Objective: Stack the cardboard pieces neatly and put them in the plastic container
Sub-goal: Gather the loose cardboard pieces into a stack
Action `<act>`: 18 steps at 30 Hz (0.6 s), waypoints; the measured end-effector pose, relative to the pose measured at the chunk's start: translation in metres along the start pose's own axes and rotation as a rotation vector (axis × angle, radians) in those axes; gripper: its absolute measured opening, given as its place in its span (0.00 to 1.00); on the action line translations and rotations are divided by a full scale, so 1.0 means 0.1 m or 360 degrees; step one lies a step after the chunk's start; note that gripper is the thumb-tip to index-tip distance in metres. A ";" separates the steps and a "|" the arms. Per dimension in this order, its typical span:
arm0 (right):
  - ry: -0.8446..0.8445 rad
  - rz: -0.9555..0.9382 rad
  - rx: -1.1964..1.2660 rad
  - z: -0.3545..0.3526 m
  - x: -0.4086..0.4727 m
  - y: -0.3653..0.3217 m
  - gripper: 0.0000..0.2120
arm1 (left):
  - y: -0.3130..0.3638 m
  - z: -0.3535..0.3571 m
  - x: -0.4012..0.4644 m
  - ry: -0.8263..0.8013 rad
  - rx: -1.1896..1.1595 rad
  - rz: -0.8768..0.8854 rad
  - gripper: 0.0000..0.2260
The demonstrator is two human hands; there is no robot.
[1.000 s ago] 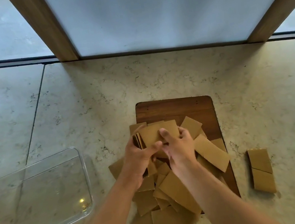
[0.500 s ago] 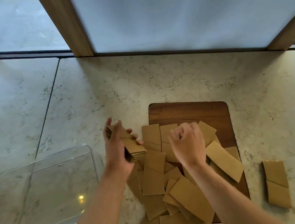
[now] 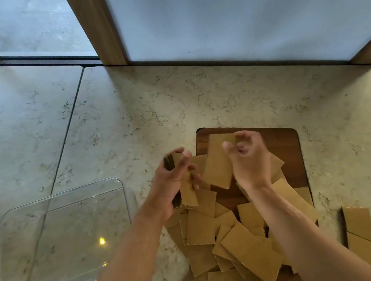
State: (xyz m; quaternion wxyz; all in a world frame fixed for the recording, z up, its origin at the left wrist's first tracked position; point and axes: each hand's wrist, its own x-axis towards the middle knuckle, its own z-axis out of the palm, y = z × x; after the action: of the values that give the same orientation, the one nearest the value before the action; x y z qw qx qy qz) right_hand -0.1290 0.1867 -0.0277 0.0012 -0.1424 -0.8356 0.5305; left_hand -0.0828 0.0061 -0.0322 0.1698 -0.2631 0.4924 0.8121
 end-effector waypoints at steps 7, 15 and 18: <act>-0.0223 0.0192 -0.0420 0.41 -0.15 0.00 0.18 | 0.03 -0.17 -0.01 0.0026 -0.0395 -0.0112 0.23; -0.0335 0.0074 -0.0691 0.53 -0.16 0.02 0.27 | -0.04 -0.25 -0.10 0.0517 -0.0164 0.0081 0.20; 0.0023 0.0203 -0.0203 0.30 0.06 -0.06 0.22 | -0.04 -0.16 -0.09 0.0472 -0.0058 0.0113 0.21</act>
State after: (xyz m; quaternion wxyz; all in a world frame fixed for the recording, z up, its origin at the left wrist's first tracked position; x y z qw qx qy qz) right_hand -0.1412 0.1596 -0.0361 -0.0357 -0.1990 -0.8570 0.4741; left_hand -0.0692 -0.0067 -0.0362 0.0616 -0.3655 0.5063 0.7786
